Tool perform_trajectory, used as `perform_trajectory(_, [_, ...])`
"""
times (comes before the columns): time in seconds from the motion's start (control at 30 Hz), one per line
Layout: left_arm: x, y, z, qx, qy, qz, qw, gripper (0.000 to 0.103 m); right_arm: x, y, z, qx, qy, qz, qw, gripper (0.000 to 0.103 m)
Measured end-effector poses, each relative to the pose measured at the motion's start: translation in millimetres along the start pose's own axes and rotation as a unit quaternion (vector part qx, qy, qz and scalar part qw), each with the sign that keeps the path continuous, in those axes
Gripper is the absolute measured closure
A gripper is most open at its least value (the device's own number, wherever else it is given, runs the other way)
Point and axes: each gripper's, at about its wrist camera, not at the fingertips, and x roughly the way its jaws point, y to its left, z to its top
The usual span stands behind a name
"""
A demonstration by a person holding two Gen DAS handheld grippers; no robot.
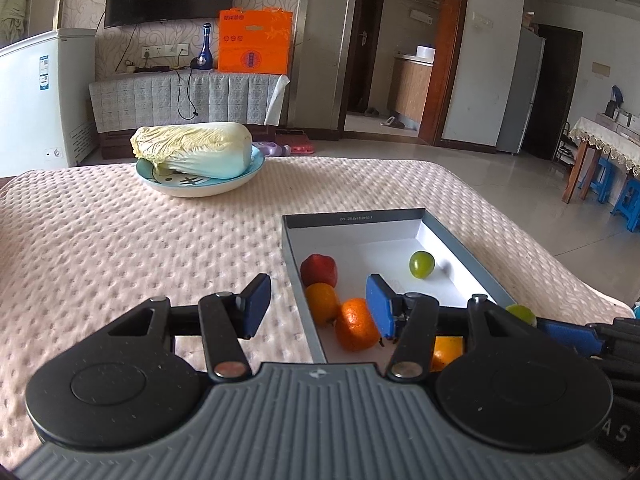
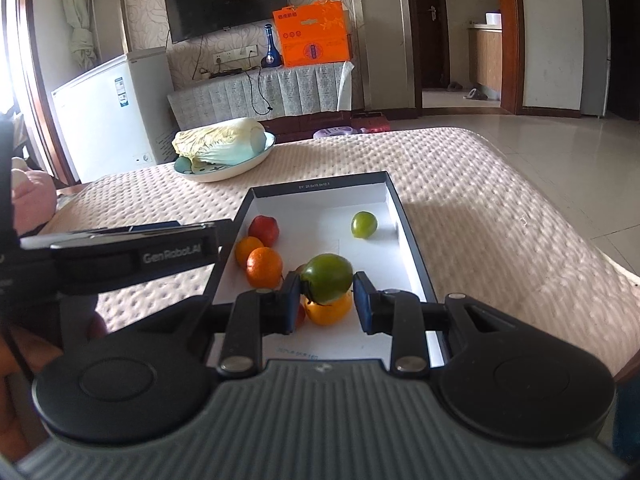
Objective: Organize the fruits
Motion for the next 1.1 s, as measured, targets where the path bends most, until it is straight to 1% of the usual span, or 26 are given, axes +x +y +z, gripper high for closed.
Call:
perform_trajectory(0.27, [-4,-2,-6,0.020,0.005,0.008,0.9998,0.044,0,0,0,0.005,-0.003,-0.001,1.000,0.070])
perform_trajectory(0.33, [-4,-3,-6,0.021,0.006,0.007,0.9997,0.044,1,1,-1,0.007,0.000,0.001,1.000,0.060])
perform_trajectory(0.5, [-4,-4,-8,0.019,0.008,0.005,0.9998,0.044,0,5,-1,0.002,-0.004,0.004,1.000,0.058])
perform_trajectory(0.57, [-5,-5,-8,0.019,0.007,0.006,0.9998,0.040,0,6,-2,0.000,-0.002,0.005,1.000,0.057])
perform_trajectory(0.63, [-6,-5,-8,0.018,0.006,0.007,0.9998,0.038,-1,6,-3,-0.001,-0.002,0.003,1.000,0.050])
perform_trajectory(0.67, [-7,-4,-8,0.016,0.006,0.008,0.9998,0.037,-2,6,-4,-0.001,-0.003,0.000,1.000,0.048])
perform_trajectory(0.8, [-12,-3,-10,0.007,0.008,0.012,0.9999,0.035,-9,1,-6,0.014,-0.007,-0.004,1.000,0.047])
perform_trajectory(0.9, [-18,-2,-12,-0.003,0.009,0.014,0.9999,0.026,-19,0,-9,0.023,-0.007,-0.008,1.000,0.046])
perform_trajectory(0.97, [-26,-4,-12,-0.008,0.008,0.016,0.9998,0.016,-31,1,-14,0.023,-0.009,-0.007,1.000,0.046])
perform_trajectory(1.07, [-38,-10,-14,-0.004,0.002,0.022,0.9997,0.006,-54,5,-21,0.016,-0.018,-0.003,1.000,0.046])
perform_trajectory(1.1, [-44,-12,-15,0.000,-0.003,0.023,0.9997,0.005,-61,7,-24,0.011,-0.020,-0.002,1.000,0.042])
